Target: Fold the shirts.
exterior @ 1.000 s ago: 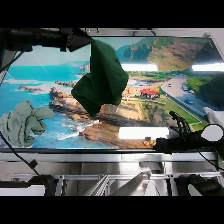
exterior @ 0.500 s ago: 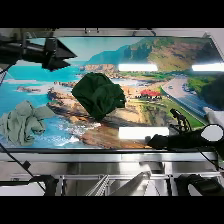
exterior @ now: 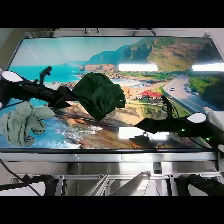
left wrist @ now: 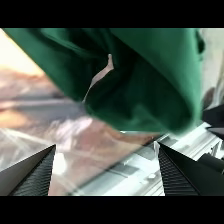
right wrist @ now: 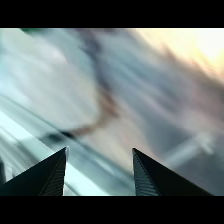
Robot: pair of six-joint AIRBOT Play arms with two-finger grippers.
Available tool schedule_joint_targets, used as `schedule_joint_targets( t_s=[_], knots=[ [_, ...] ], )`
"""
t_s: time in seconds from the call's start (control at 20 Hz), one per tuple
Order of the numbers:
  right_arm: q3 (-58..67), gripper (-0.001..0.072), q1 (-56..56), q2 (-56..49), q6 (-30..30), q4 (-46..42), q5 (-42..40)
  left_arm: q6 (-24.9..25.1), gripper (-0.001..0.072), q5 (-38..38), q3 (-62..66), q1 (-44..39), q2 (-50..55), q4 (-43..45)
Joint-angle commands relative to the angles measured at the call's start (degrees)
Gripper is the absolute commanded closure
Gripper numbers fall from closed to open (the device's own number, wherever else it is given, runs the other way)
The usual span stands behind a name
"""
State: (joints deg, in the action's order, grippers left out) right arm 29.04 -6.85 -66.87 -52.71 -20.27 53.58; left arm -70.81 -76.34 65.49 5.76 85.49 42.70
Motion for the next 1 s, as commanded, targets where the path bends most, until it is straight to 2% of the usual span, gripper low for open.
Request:
schedule_joint_targets(
  t_s=[0.0,0.2,0.35,0.45,0.5,0.55,0.6,0.65,0.7,0.75,0.95],
  knots=[
    [7.10,0.0261,-3.04,-12.48,13.75,17.68,-0.79,7.04,0.0014,6.64,-3.13,-5.46,6.36,-9.94],
    [20.96,0.0261,-10.25,-25.99,13.09,19.12,-1.22,8.37,0.0014,5.25,4.90,-11.96,15.34,-12.81],
    [29.92,0.0261,-13.44,-33.86,8.92,19.04,-1.05,8.11,0.0021,3.80,12.04,-15.26,19.87,-12.83],
    [33.29,0.0265,-14.05,-36.65,7.87,19.04,-0.94,7.72,0.0312,3.23,15.56,-16.39,21.00,-12.76],
    [34.21,0.0293,-14.01,-37.35,7.61,19.04,-1.57,7.72,0.0367,3.19,16.61,-16.57,20.90,-12.79],
    [34.69,0.0335,-13.70,-37.73,7.63,19.02,-2.58,7.72,0.0367,2.80,17.77,-16.55,20.68,-12.76],
    [34.73,0.0350,-13.18,-37.73,7.61,19.06,-3.45,7.72,0.0486,2.40,18.78,-16.33,20.46,-12.76],
    [34.84,0.0355,-12.63,-37.73,7.41,19.04,-3.72,7.74,0.0646,2.34,19.23,-15.91,19.98,-12.76],
    [34.86,0.0520,-11.96,-37.68,7.21,19.04,-3.48,7.76,0.0687,2.38,19.41,-15.47,19.41,-12.83],
    [34.99,0.0664,-11.37,-37.66,7.23,19.06,-2.10,7.76,0.0687,2.34,19.41,-15.39,18.73,-12.76],
    [35.93,0.0689,-8.76,-34.60,9.29,19.26,6.80,7.80,0.0687,1.97,19.41,-13.92,14.73,-12.92]
  ],
)
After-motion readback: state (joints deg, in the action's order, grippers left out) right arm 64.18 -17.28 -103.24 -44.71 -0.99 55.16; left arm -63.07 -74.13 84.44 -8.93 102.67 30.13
